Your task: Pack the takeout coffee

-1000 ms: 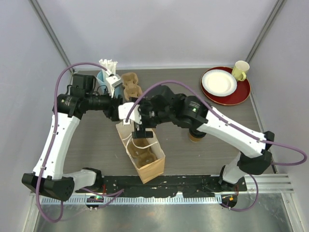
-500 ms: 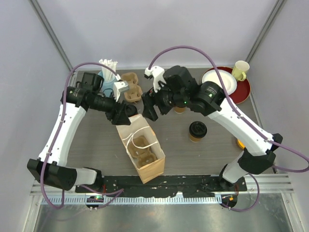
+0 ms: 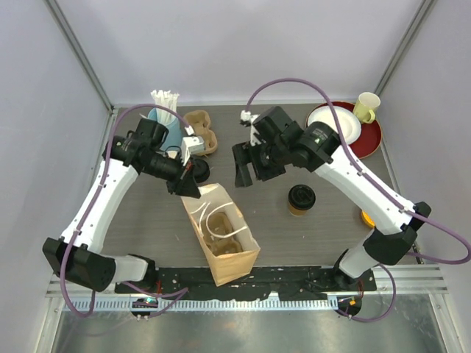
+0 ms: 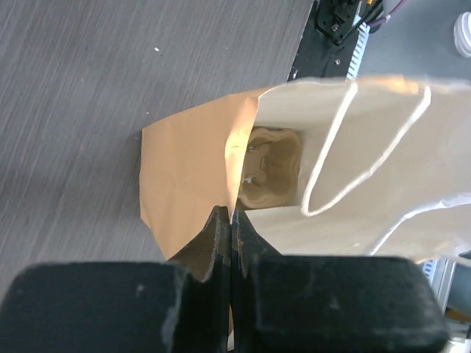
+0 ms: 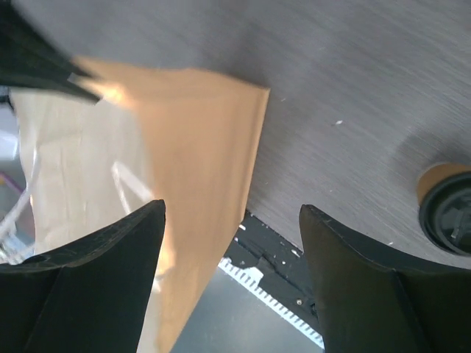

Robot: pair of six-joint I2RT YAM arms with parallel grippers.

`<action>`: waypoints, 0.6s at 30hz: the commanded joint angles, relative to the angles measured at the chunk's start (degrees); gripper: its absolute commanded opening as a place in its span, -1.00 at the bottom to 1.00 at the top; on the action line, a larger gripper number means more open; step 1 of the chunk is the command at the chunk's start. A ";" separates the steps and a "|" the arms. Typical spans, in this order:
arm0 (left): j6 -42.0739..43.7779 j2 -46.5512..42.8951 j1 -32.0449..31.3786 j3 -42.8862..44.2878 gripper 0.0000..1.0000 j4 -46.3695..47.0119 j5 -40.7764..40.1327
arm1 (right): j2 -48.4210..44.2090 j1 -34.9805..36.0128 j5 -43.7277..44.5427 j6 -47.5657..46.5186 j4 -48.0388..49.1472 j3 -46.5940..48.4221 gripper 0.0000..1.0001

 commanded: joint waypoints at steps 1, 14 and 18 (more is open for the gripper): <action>-9.04 -3.01 -0.17 -0.74 -1.00 4.41 -1.05 | 0.88 -6.39 8.20 6.82 -4.71 5.95 0.57; -48.19 -15.76 3.87 -5.49 -1.00 22.27 -35.77 | 4.16 -18.70 19.30 17.72 -15.03 9.57 0.47; -50.39 -13.75 4.58 -5.40 -1.00 22.35 -35.87 | 3.45 -21.60 19.85 16.67 -12.55 9.65 0.47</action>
